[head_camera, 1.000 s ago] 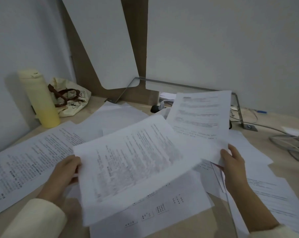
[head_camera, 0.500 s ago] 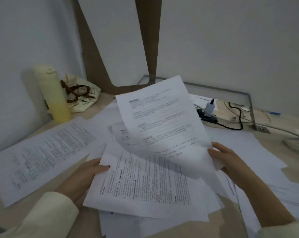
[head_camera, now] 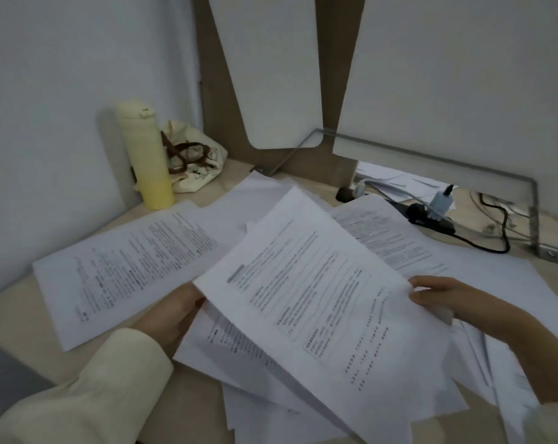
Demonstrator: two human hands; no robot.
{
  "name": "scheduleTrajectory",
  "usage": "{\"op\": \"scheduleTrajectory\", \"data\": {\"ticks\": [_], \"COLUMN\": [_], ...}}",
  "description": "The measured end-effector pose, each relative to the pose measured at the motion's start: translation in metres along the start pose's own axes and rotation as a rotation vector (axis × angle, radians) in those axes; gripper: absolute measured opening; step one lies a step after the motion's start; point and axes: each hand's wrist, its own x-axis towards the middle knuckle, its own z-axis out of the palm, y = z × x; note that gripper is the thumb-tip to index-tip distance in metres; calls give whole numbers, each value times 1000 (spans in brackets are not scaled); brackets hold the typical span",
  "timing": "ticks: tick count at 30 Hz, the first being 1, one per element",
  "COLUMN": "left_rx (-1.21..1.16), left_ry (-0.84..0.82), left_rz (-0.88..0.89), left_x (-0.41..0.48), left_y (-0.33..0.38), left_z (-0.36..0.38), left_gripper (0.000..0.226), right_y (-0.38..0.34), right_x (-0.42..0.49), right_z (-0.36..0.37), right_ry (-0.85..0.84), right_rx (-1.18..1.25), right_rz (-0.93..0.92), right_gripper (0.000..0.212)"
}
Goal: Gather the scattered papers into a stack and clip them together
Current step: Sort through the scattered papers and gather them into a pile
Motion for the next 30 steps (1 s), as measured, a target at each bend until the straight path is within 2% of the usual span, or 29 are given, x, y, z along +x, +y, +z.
{"op": "scheduleTrajectory", "data": {"ticks": [3, 5, 7, 9, 11, 12, 15, 16, 17, 20, 21, 23, 24, 26, 27, 30], "left_rx": [-66, -59, 130, 351, 464, 485, 405, 360, 326, 268, 239, 166, 106, 14, 18, 97], "left_ry": [-21, -77, -128, -125, -112, -112, -157, -171, -184, -227, -226, -134, -52, 61, 93, 98], "left_rz": [-9, -32, -78, -61, -26, -22, -4, -4, -1, 29, 48, 105, 110, 93, 82, 24], "left_x": [-1, 1, 3, 6, 10, 9, 3, 1, 0, -5, -7, -7, -3, 3, 6, 12], "left_y": [0, 1, 1, 2, 4, 6, 13, 16, 20, 32, 36, 41, 39, 35, 31, 18], "left_z": [5, 5, 5, 4, 6, 8, 10, 9, 10, 10, 9, 5, 1, 1, 4, 17], "left_gripper": [20, 22, 31, 52, 48, 45, 43, 42, 42, 35, 33, 51, 49, 21, 16, 19], "right_y": [-4, -9, -9, -9, -9, -11, -23, -28, -33, -42, -41, -41, -38, -26, -19, 1], "right_x": [18, 28, 39, 44, 48, 49, 51, 51, 49, 45, 45, 42, 42, 44, 46, 47], "right_z": [6, 13, 20, 27, 33, 36, 48, 53, 58, 66, 65, 61, 57, 45, 38, 19], "right_ry": [5, 6, 18, 17, 33, 55, 66, 39, 1, -76, -64, -2, 48, 186, 261, 408], "right_rx": [-242, -375, -483, -519, -538, -539, -431, -399, -377, -277, -227, -111, -45, 100, 157, 365], "right_rz": [21, -8, -22, -44, -97, -134, -197, -211, -219, -261, -263, -224, -190, -96, -43, 76], "right_gripper": [14, 15, 21, 22, 22, 29, 60, 62, 57, 15, 12, 16, 17, 22, 24, 28]}}
